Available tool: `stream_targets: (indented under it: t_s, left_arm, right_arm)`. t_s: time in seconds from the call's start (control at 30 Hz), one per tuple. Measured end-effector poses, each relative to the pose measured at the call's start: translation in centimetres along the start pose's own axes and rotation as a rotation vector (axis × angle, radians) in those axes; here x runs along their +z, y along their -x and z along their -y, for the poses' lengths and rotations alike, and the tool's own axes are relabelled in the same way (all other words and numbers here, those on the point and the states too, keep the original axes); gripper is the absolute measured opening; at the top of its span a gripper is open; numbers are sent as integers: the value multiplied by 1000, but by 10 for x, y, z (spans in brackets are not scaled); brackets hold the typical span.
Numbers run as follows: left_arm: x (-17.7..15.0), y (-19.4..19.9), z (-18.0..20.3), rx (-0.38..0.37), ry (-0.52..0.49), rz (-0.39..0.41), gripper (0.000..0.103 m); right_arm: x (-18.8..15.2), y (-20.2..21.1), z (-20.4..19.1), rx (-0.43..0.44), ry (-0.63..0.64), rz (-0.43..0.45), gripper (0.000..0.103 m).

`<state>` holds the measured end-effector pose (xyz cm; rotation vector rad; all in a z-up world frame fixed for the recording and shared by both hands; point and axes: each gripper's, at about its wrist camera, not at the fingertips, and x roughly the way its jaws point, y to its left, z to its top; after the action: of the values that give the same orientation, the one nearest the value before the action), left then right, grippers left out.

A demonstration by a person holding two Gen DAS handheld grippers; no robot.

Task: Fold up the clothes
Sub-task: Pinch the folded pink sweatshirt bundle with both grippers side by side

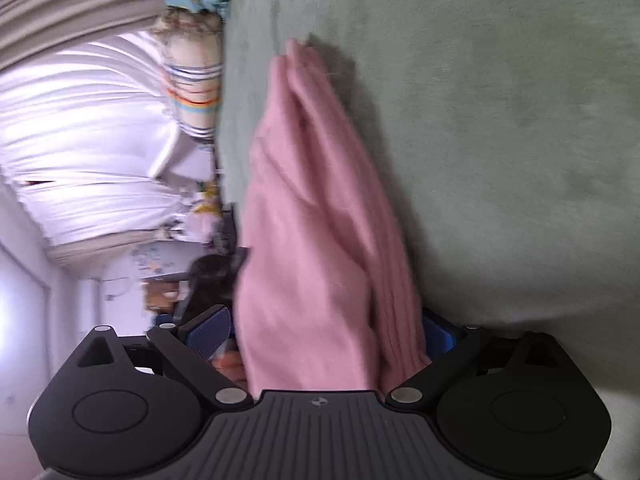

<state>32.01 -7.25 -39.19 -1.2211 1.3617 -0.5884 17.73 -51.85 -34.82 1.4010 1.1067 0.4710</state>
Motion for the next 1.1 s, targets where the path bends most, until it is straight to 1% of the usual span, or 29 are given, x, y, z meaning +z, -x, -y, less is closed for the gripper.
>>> stream_targets:
  t_s: [0.03, 0.07, 0.1, 0.13, 0.2, 0.23, 0.33, 0.43, 0.47, 0.6, 0.7, 0.77, 0.8, 0.83, 0.9, 0.93, 0.97, 1.0, 1.03, 1.07, 1.1]
  left_arm:
    - [1, -1, 1, 1, -1, -1, 35]
    - [2, -2, 3, 2, -4, -2, 35]
    - [2, -2, 3, 4, -6, -4, 36]
    - [3, -3, 4, 20, -16, -10, 36]
    - [7, -6, 9, 48, -37, -15, 39]
    - [10, -8, 14, 67, -72, -19, 40]
    - [20, -15, 26, 107, -153, -30, 41]
    - [31, -23, 36, 140, -212, -42, 41]
    - [35, -25, 41, 140, -235, -43, 41]
    - [51, -33, 50, 118, -277, -61, 41]
    - [59, -34, 59, 38, -307, -69, 41]
    - [59, -32, 68, 23, -381, -89, 42]
    - [60, -31, 69, 25, -398, -96, 42]
    - [63, -32, 69, 48, -406, -103, 43]
    - [70, -37, 65, 111, -401, -113, 53]
    - [73, -40, 61, 141, -394, -109, 56]
    - [75, -41, 57, 161, -378, -100, 58]
    - [75, -42, 54, 159, -369, -95, 59]
    - [74, -43, 50, 135, -356, -91, 59]
    - [71, -44, 48, 118, -349, -86, 56]
    - [69, -44, 47, 107, -344, -80, 50]
  right_arm:
    - [2, -3, -1, -14, 10, -12, 72]
    - [3, -7, -1, -60, 32, -31, 62]
    - [2, -10, 0, -111, 45, -37, 40]
    - [1, -11, 2, -131, 55, -35, 27]
    - [-3, -11, 5, -167, 75, -31, 21]
    - [-7, -9, 5, -158, 85, -27, 17]
    - [-15, 6, 7, -94, 103, 3, 16]
    - [-16, 11, 14, -66, 84, 19, 15]
    - [-17, 10, 17, -55, 76, 21, 15]
    - [-18, 10, 24, -6, 54, 11, 15]
    - [-23, 7, 27, 18, 56, -7, 15]
    - [-22, 4, 29, 29, 51, -10, 15]
    - [-21, 3, 30, 28, 52, -12, 15]
    - [-21, 3, 32, 27, 53, -15, 15]
    - [-21, -1, 31, 0, 71, -25, 17]
    - [-22, -2, 30, -20, 84, -32, 19]
    - [-23, -1, 29, -31, 92, -34, 19]
    - [-24, 1, 29, -39, 100, -37, 19]
    - [-24, 1, 28, -39, 103, -36, 16]
    - [-26, -1, 26, -44, 116, -34, 16]
    - [-28, -2, 23, -51, 129, -34, 14]
